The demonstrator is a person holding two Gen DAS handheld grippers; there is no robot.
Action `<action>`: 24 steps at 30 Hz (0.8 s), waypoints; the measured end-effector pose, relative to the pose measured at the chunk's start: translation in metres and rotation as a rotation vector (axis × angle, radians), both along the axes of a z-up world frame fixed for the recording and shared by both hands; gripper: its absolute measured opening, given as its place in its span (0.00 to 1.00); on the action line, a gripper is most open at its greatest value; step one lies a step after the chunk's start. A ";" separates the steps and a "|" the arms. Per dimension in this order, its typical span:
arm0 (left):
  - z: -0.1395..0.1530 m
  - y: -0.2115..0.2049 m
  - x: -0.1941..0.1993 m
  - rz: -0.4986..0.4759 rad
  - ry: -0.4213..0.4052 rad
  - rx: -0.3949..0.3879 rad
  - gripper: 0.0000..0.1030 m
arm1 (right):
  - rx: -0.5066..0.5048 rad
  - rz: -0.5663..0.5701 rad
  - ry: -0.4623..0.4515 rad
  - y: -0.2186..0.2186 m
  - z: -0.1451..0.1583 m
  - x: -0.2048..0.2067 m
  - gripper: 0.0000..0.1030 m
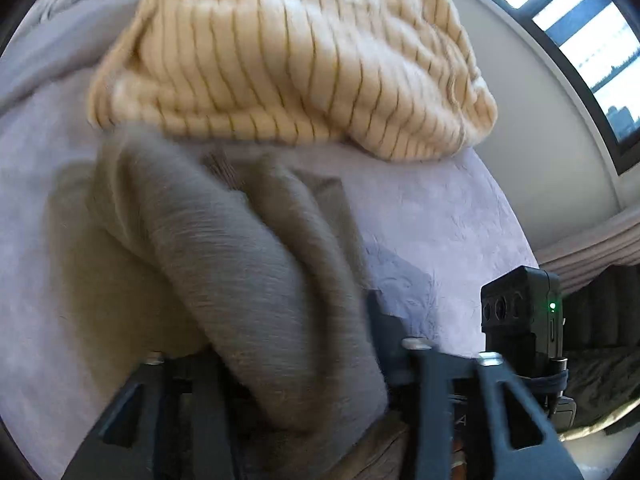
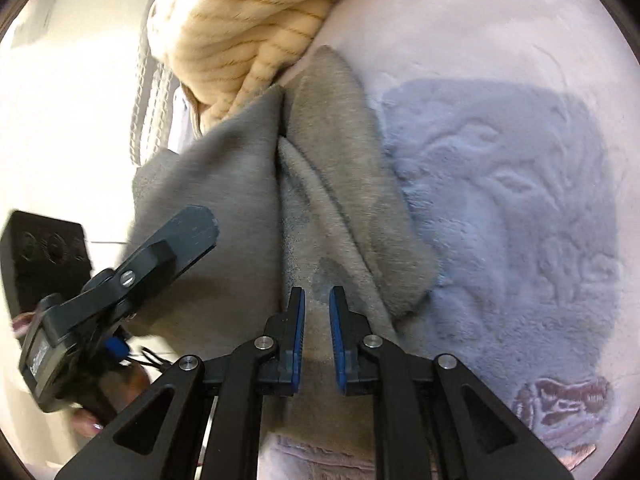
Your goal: Fold small clothes
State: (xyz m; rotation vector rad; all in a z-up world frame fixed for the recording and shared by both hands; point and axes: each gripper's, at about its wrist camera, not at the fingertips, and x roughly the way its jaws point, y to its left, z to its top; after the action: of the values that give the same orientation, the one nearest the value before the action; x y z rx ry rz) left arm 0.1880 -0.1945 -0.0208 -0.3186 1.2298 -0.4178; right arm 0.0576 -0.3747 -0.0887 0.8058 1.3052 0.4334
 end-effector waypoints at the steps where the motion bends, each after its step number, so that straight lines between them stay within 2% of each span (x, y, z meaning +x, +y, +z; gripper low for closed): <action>1: -0.003 -0.003 -0.001 0.008 0.013 -0.033 0.61 | 0.013 -0.005 0.001 -0.002 -0.001 0.000 0.15; 2: -0.004 -0.004 -0.004 0.009 0.023 -0.058 0.70 | 0.019 -0.010 0.004 -0.003 -0.002 0.000 0.15; 4: -0.002 -0.009 -0.005 -0.002 0.016 -0.071 0.79 | 0.034 -0.019 0.006 -0.010 -0.005 0.000 0.15; 7: 0.015 -0.018 -0.009 -0.064 -0.040 -0.081 0.79 | 0.083 -0.059 0.018 -0.019 -0.007 0.003 0.15; 9: 0.029 -0.020 -0.014 -0.091 -0.083 -0.060 0.79 | 0.142 -0.104 0.025 -0.030 -0.009 0.002 0.17; 12: 0.042 -0.003 -0.023 -0.050 -0.141 -0.012 0.79 | 0.230 -0.180 0.036 -0.050 -0.011 0.002 0.31; 16: 0.036 0.050 -0.034 0.108 -0.125 0.033 0.79 | 0.340 -0.256 0.026 -0.077 -0.009 0.004 0.67; 17: 0.032 0.063 -0.037 0.146 -0.114 0.050 0.79 | 0.375 -0.261 0.012 -0.079 -0.006 0.007 0.70; 20: 0.010 0.101 -0.047 0.249 -0.039 0.111 0.79 | 0.387 -0.195 0.029 -0.072 -0.001 0.020 0.70; 22: -0.013 0.115 -0.053 0.287 0.034 0.113 0.79 | 0.323 -0.145 0.062 -0.061 -0.004 0.029 0.69; 24: -0.031 0.123 -0.058 0.296 0.110 0.105 0.79 | 0.246 -0.100 0.069 -0.049 -0.003 0.034 0.46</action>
State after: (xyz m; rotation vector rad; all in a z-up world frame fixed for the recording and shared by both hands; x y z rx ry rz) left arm 0.1303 -0.0710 -0.0519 -0.4307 1.2834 -0.0809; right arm 0.0917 -0.4233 -0.0919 1.0953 1.2845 0.4962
